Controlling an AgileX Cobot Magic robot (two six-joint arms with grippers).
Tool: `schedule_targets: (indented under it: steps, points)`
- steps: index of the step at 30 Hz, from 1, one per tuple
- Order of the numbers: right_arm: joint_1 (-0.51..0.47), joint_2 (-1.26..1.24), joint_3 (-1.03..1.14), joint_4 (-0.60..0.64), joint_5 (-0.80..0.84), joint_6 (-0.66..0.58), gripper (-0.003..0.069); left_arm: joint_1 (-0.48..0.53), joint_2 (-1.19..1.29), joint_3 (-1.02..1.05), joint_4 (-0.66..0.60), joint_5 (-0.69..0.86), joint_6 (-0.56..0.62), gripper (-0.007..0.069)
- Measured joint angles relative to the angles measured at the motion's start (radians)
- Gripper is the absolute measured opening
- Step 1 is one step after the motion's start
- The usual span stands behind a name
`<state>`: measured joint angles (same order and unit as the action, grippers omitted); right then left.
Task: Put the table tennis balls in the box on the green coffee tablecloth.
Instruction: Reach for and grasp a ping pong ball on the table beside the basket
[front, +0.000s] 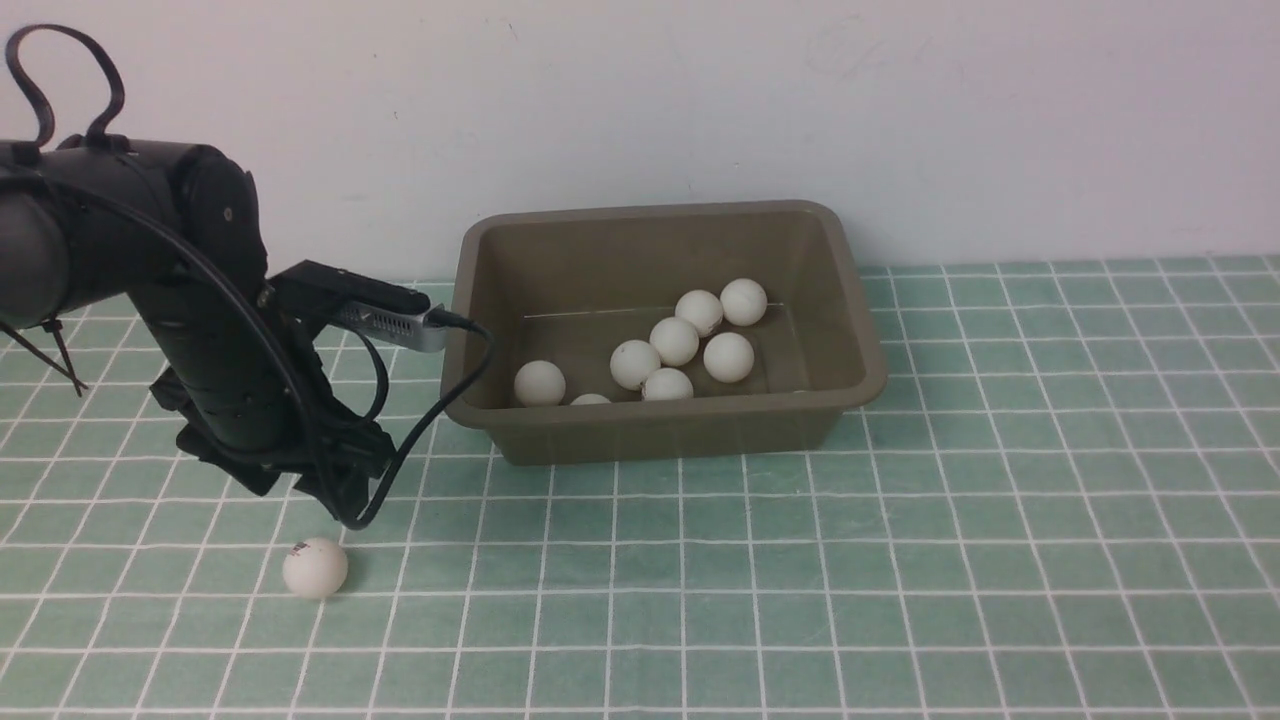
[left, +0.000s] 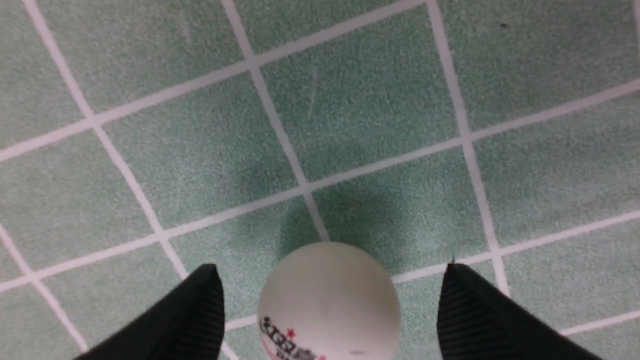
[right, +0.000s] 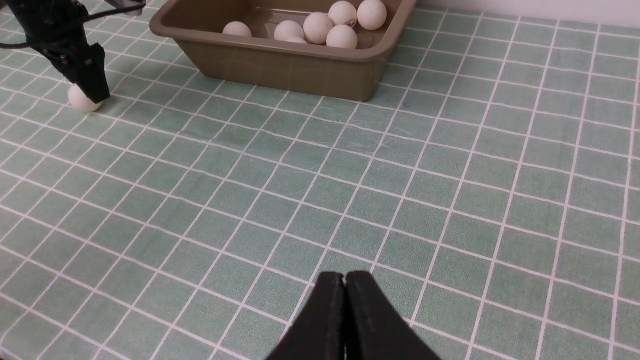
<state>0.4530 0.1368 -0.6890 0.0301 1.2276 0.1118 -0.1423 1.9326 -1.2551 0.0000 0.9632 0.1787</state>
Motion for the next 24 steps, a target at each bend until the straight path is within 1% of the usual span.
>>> schedule_targets:
  steps: [6,9,14,15,16,21,24]
  points:
    - [0.0,0.0,0.0,0.0,0.0,0.0,-0.0017,0.0,0.035,0.0,0.0,0.003,-0.001,0.0509]
    - [0.0,0.0,0.0,0.0,0.0,0.0,-0.0017,0.0,0.048,0.0,0.0,0.008,-0.01,0.0487]
    - [0.0,0.0,0.0,0.0,0.0,0.003,-0.0017,0.0,0.052,0.0,0.012,0.027,-0.043,0.0403]
    - [0.0,0.0,0.0,0.0,0.0,0.003,-0.0017,0.0,0.052,0.0,0.019,0.031,-0.051,0.0362]
    - [0.0,0.0,0.0,0.0,0.0,0.003,-0.0017,0.0,0.052,0.0,0.026,0.037,-0.055,0.0351]
    - [0.0,0.0,0.0,0.0,0.0,0.003,-0.0017,0.0,0.052,-0.02,0.078,0.111,-0.068,0.0349]
    - [0.0,0.0,0.0,-0.002,0.0,0.003,-0.0017,0.0,0.052,-0.059,0.108,0.19,-0.072,0.0349]
